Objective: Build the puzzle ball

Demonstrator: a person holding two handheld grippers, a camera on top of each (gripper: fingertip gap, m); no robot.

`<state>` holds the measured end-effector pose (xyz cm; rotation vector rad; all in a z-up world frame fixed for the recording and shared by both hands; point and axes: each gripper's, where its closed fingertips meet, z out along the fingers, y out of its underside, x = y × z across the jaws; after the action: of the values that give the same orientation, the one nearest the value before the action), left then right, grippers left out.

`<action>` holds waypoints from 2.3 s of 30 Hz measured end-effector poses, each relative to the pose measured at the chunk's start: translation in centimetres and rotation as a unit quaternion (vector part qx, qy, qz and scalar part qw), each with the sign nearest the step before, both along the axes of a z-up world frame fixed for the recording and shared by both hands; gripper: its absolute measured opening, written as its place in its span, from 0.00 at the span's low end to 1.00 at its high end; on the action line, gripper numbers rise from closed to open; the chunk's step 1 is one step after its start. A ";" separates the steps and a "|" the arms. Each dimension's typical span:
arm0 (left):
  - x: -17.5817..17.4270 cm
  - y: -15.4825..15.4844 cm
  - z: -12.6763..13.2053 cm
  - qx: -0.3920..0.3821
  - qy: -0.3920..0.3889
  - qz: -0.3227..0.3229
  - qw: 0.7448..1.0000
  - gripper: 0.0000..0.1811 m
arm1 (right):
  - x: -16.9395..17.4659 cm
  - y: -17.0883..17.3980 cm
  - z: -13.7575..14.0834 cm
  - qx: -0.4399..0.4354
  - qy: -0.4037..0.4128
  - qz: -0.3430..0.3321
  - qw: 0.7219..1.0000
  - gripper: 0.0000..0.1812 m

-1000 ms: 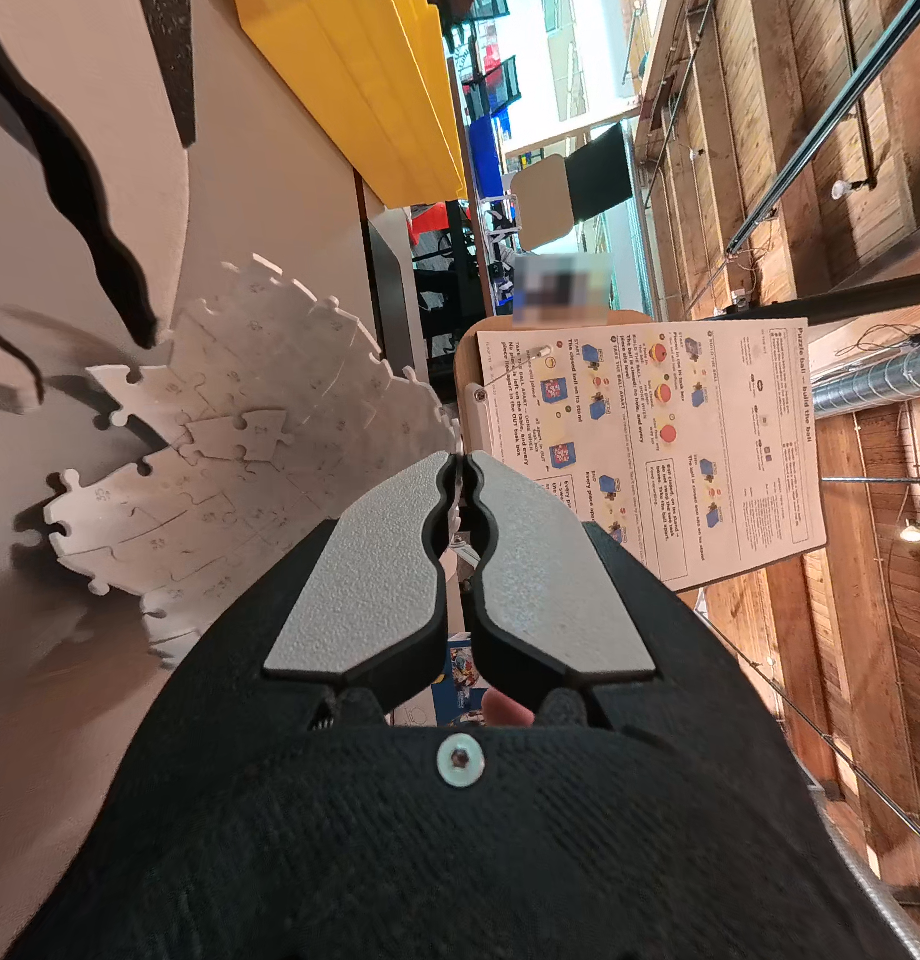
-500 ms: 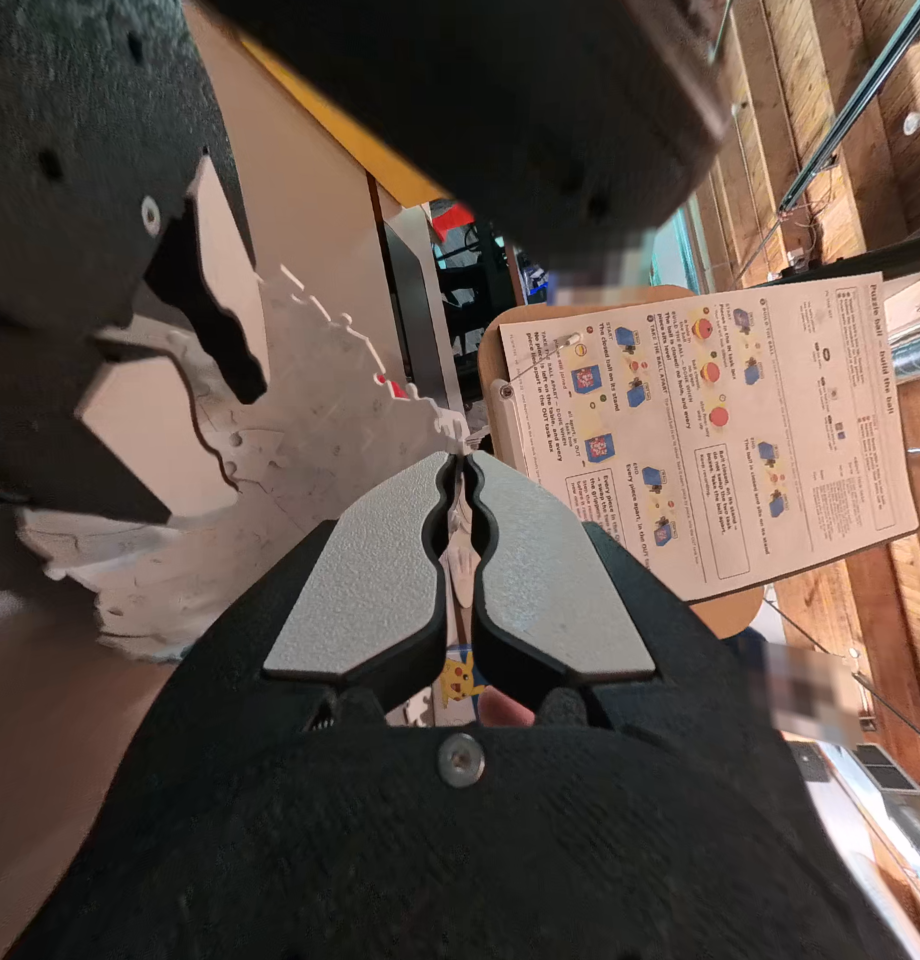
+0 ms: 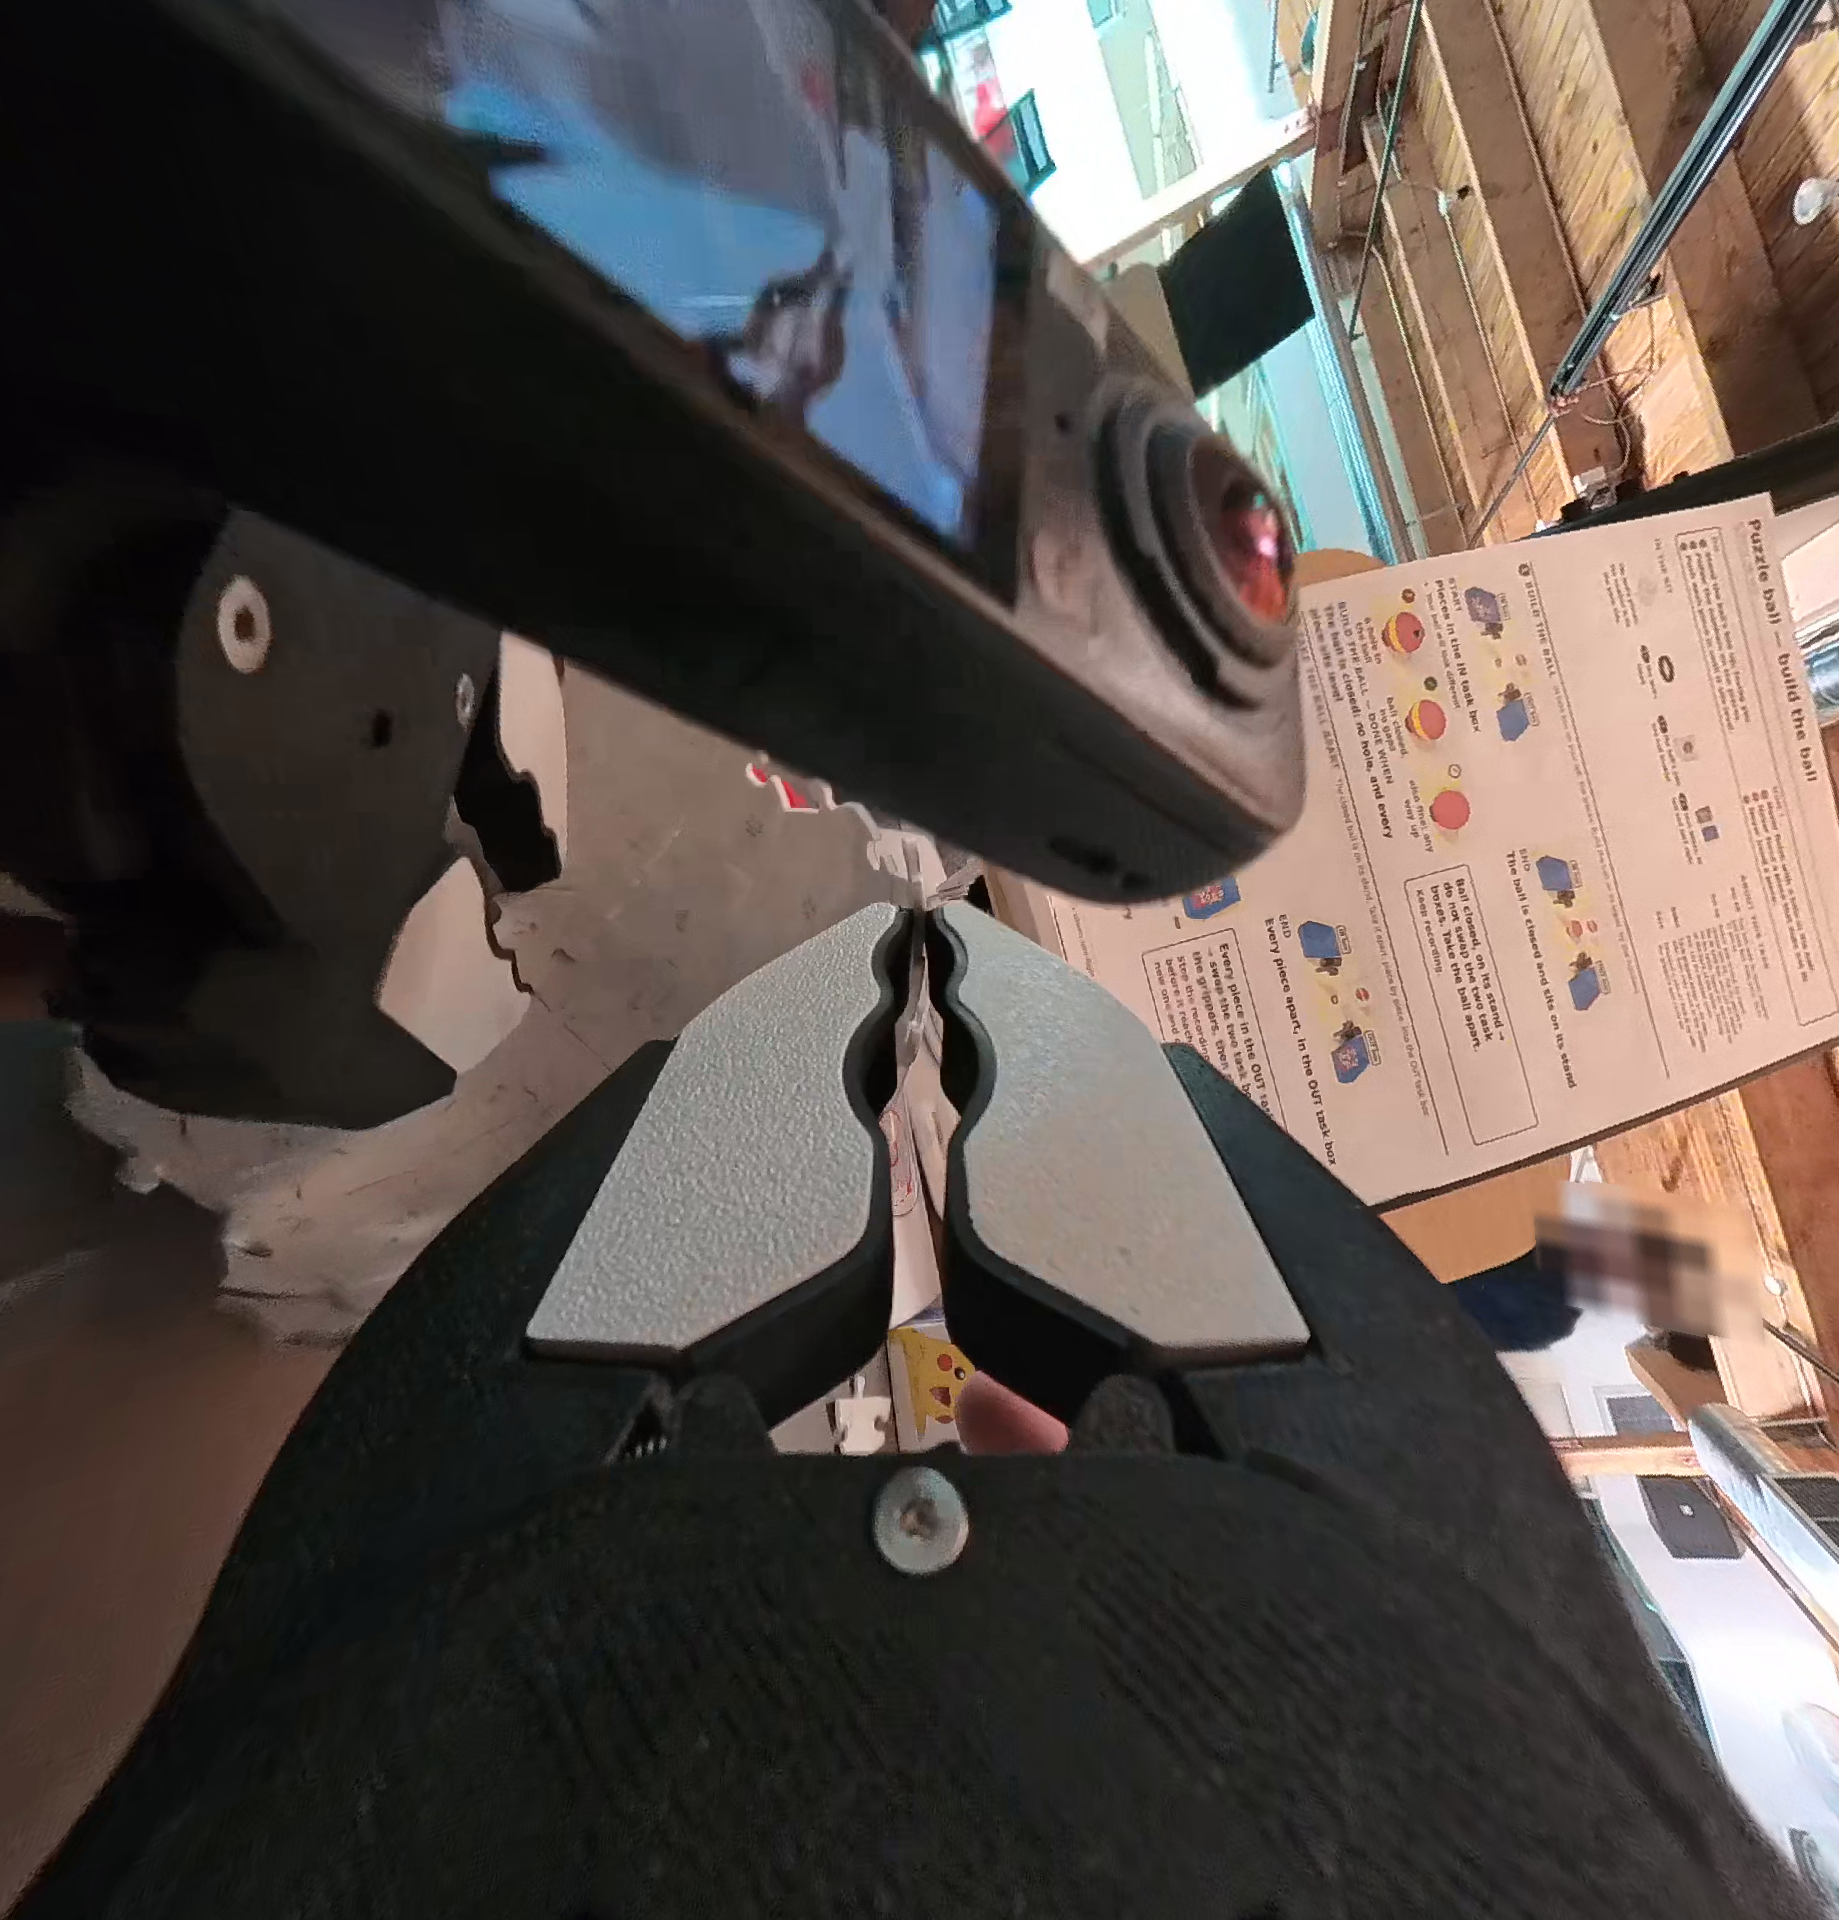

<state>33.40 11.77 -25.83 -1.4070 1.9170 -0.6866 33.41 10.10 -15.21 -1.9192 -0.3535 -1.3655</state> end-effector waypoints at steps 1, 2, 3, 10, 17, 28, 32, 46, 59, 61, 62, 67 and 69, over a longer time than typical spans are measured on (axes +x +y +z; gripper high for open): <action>0.1 0.0 0.0 0.006 -0.001 0.003 1.000 0.15 | 0.0 0.0 0.1 0.002 0.000 0.000 1.000 0.01; 0.2 0.1 0.0 0.011 -0.002 0.005 1.000 0.14 | 0.0 0.1 0.1 0.005 0.000 0.000 1.000 0.01; 0.2 0.1 0.0 0.012 -0.002 0.008 1.000 0.13 | 0.0 0.1 0.1 0.006 0.002 0.000 1.000 0.01; 0.2 -0.1 -0.2 0.016 0.020 -0.028 0.999 0.13 | 0.2 -0.2 0.0 0.017 0.011 0.000 1.000 0.01; -1.0 -0.4 -1.1 0.031 0.069 -0.117 0.990 0.09 | 0.1 0.0 0.1 0.015 0.011 0.006 1.000 0.01; -3.4 -0.1 0.1 0.029 0.066 -0.204 0.976 0.15 | 0.0 0.2 0.2 0.017 0.002 0.019 1.000 0.01; -2.9 -1.0 -0.3 0.030 0.057 -0.245 0.967 0.23 | -0.2 0.4 0.2 0.016 -0.004 0.023 1.000 0.01; -2.5 -0.7 -1.4 -0.021 0.110 -0.168 0.979 0.17 | -0.1 0.6 0.2 0.014 -0.007 0.017 1.000 0.01; -3.5 -0.2 -1.3 -0.003 0.128 -0.145 0.981 0.10 | -0.4 0.8 0.2 0.010 -0.017 0.017 1.000 0.01; -4.3 0.1 -0.9 -0.011 0.124 -0.140 0.982 0.10 | -0.5 0.8 0.3 0.008 -0.019 0.017 1.000 0.01; -4.7 0.4 -0.7 -0.016 0.121 -0.134 0.983 0.10 | -0.5 0.8 0.3 0.008 -0.020 0.018 1.000 0.01; -7.2 2.3 -0.6 -0.042 0.120 -0.081 0.989 0.04 | -0.9 0.9 0.3 0.007 -0.027 0.022 0.999 0.01; -7.9 2.3 -1.2 -0.053 0.126 -0.075 0.988 0.06 | -1.1 0.9 0.4 0.008 -0.028 0.024 0.999 0.01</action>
<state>25.47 14.04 -26.99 -1.4844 2.2307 -0.7182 32.36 11.02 -14.86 -1.8515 -0.4122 -1.3892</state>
